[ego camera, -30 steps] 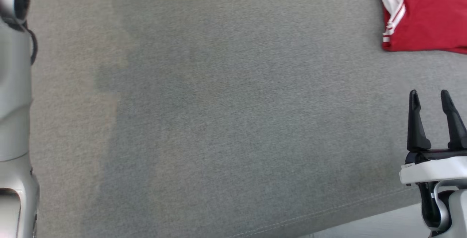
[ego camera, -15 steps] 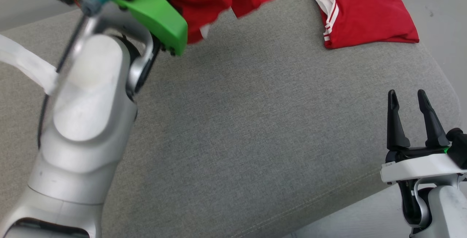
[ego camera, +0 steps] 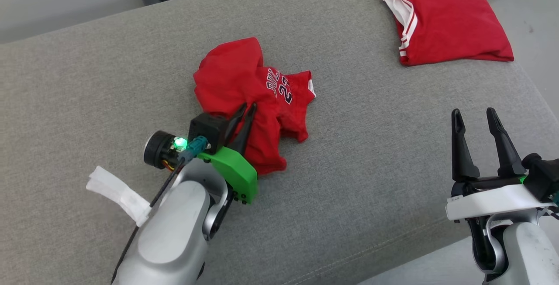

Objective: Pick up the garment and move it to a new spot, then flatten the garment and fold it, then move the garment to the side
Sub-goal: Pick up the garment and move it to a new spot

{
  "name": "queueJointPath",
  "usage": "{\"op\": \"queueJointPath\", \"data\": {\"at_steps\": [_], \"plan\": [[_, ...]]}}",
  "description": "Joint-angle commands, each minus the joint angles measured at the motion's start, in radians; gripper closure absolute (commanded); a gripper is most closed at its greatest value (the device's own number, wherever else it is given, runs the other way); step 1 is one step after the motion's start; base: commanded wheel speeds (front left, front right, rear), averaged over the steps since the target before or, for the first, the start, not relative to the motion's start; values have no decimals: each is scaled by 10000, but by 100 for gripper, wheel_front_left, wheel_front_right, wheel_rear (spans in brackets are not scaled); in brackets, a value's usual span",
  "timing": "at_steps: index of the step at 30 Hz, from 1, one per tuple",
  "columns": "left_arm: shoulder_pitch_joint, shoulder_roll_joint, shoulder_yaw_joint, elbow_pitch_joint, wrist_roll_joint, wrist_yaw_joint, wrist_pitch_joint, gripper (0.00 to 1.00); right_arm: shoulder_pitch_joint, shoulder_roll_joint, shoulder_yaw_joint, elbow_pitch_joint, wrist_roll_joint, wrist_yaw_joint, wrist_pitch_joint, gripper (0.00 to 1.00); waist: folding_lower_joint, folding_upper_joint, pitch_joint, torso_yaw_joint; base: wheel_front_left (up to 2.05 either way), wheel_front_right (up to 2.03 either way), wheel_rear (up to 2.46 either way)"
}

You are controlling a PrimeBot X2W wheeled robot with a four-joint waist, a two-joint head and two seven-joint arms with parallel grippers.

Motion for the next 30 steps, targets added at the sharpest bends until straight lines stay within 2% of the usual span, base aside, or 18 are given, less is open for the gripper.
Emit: {"op": "queueJointPath", "data": {"at_steps": [1, 2, 3, 8, 13, 23, 30], "plan": [[121, -23, -70, 29, -82, 51, -180, 83, 68, 8, -6, 10, -23, -17, -24, 0, 0, 0, -86, 126, 0, 0, 0], [143, -44, -139, 45, -67, 52, -306, 53, 91, 17, -6, 15, -37, -17, -25, 0, 0, 0, -120, 168, 0, 0, 0], [134, -54, -181, 77, -29, 62, -480, 0, 120, 25, -5, 29, -57, -17, -25, 0, 0, 0, -169, 225, 0, 0, 0], [27, -11, 56, 46, -175, 301, -1118, 0, 258, -14, -60, 95, -96, -17, -25, 0, 0, 0, -503, 510, 0, 0, 0], [233, 316, 467, -189, -134, 567, -1433, 0, 379, -34, -67, 127, -130, -17, -25, 0, 0, 0, -894, 914, 0, 0, 0], [1215, 1060, 1547, -1487, -173, 1022, -1527, 0, 678, -119, -144, 114, -199, -17, -24, 0, 0, 0, -1509, 2027, 0, 0, 0], [2257, 1432, 2324, -2570, -104, 1168, -1530, 0, 863, -174, -259, 84, -270, -17, -24, 0, 0, 0, -1760, 2887, 0, 0, 0]]}}
